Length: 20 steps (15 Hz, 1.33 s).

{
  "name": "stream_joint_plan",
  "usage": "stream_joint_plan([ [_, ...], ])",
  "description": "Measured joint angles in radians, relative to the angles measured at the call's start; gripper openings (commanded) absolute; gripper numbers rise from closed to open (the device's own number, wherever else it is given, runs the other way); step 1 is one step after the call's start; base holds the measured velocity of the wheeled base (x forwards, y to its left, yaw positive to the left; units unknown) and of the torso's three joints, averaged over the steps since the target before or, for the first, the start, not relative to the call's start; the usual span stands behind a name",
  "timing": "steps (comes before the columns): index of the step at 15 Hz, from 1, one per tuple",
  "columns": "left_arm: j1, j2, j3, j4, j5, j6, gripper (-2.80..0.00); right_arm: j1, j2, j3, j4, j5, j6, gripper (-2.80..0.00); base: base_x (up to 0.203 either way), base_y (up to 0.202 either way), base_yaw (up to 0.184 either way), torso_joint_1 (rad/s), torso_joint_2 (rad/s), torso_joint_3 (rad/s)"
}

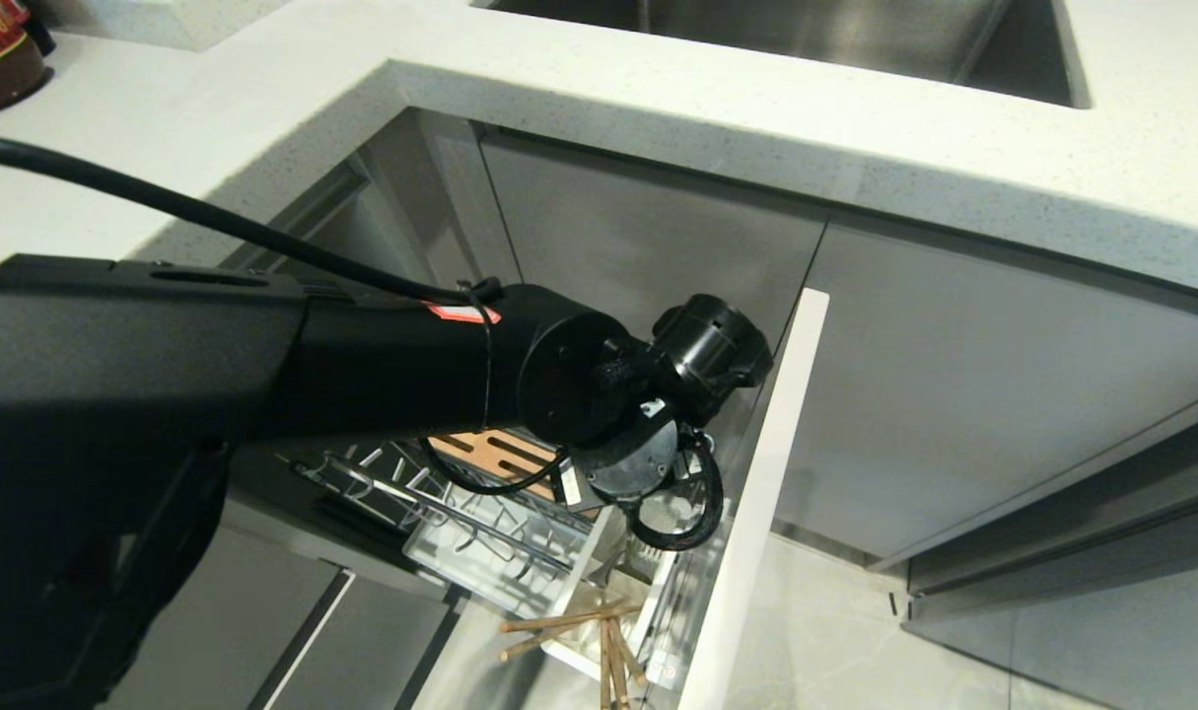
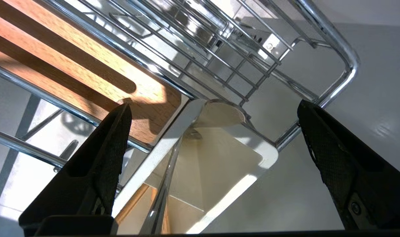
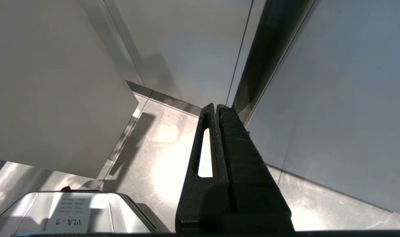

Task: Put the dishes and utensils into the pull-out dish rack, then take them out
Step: Take the spoon out of the cupboard

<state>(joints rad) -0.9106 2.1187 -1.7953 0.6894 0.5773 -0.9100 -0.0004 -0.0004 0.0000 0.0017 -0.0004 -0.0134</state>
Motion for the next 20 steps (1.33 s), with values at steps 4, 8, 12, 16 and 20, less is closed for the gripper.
stream_joint_plan([
  [4,0.000,0.005,0.002,-0.001,0.003,0.000,0.00,0.000,0.000,0.000,0.000,0.000,0.000,-2.80,0.000,0.000,0.000,0.000,0.00,0.000],
  [8,0.003,0.023,-0.006,-0.003,0.005,0.000,0.00,0.000,0.000,0.000,0.000,0.000,0.000,-2.80,0.000,0.000,0.000,0.000,0.00,0.000],
  [12,0.005,0.032,-0.010,-0.020,0.037,0.000,0.00,0.000,0.000,0.000,0.000,0.000,0.000,-2.80,0.000,0.000,0.000,0.000,0.00,0.000],
  [16,0.006,0.040,-0.008,-0.030,0.072,0.000,-2.80,0.000,0.000,0.000,0.000,0.000,0.000,-2.80,0.000,0.000,0.000,0.000,0.00,0.000],
  [20,0.006,0.042,-0.010,-0.040,0.086,0.000,-2.80,0.000,0.000,0.000,0.000,0.000,0.000,-2.80,0.000,0.000,0.000,0.000,0.00,0.000],
])
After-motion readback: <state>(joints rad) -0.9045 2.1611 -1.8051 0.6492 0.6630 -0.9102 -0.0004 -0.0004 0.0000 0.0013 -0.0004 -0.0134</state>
